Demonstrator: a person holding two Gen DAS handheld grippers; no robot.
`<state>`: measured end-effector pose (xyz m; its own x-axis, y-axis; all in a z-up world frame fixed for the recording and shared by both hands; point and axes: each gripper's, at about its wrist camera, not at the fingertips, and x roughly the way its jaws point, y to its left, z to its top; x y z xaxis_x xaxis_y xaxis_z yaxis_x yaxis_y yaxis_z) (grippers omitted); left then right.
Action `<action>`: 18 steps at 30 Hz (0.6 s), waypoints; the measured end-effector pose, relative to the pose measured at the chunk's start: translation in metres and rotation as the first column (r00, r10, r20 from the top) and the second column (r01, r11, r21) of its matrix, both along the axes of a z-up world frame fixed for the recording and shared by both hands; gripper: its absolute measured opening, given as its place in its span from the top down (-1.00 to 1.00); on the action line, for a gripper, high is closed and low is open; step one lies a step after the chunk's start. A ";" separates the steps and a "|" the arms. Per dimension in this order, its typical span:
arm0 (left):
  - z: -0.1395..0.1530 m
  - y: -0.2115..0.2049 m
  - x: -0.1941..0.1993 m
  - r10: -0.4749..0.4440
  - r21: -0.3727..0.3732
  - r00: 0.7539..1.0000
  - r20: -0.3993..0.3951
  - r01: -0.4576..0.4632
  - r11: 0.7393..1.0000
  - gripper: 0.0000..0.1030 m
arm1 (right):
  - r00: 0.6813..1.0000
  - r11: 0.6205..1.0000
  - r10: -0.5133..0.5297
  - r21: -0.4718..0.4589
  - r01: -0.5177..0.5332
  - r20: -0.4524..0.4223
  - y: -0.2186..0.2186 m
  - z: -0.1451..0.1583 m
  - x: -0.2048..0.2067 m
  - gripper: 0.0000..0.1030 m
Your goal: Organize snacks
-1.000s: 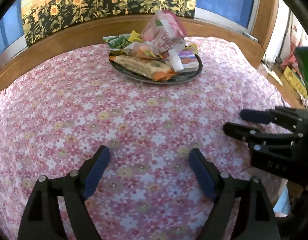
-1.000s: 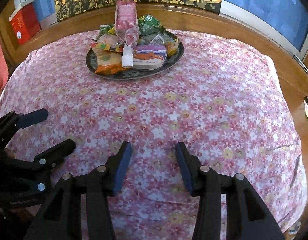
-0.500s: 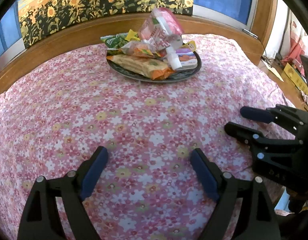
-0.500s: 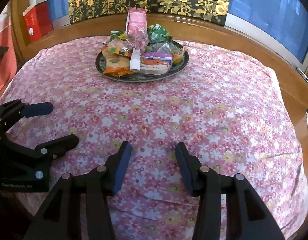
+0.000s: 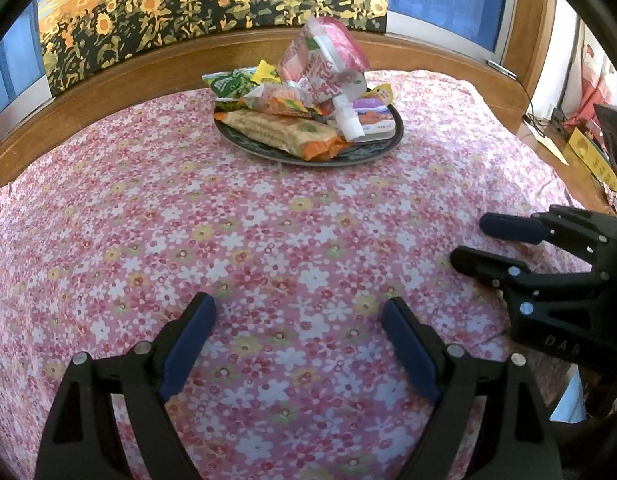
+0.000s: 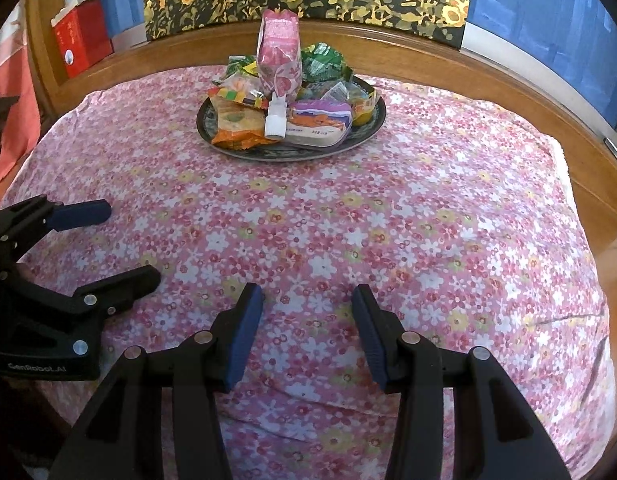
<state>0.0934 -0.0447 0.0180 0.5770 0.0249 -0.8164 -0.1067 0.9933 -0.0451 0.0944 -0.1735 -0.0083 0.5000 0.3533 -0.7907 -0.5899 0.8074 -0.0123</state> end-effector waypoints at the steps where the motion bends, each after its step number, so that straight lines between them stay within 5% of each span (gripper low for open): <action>1: 0.000 0.000 0.000 0.000 0.001 1.000 0.000 0.000 1.000 -0.72 | 1.000 1.000 0.002 -0.001 -0.002 -0.002 0.000 0.000 0.000 0.06; 18: -0.001 0.000 0.000 0.008 0.000 1.000 0.000 -0.008 1.000 -0.72 | 1.000 1.000 0.005 0.001 -0.005 -0.009 0.002 0.001 0.004 0.06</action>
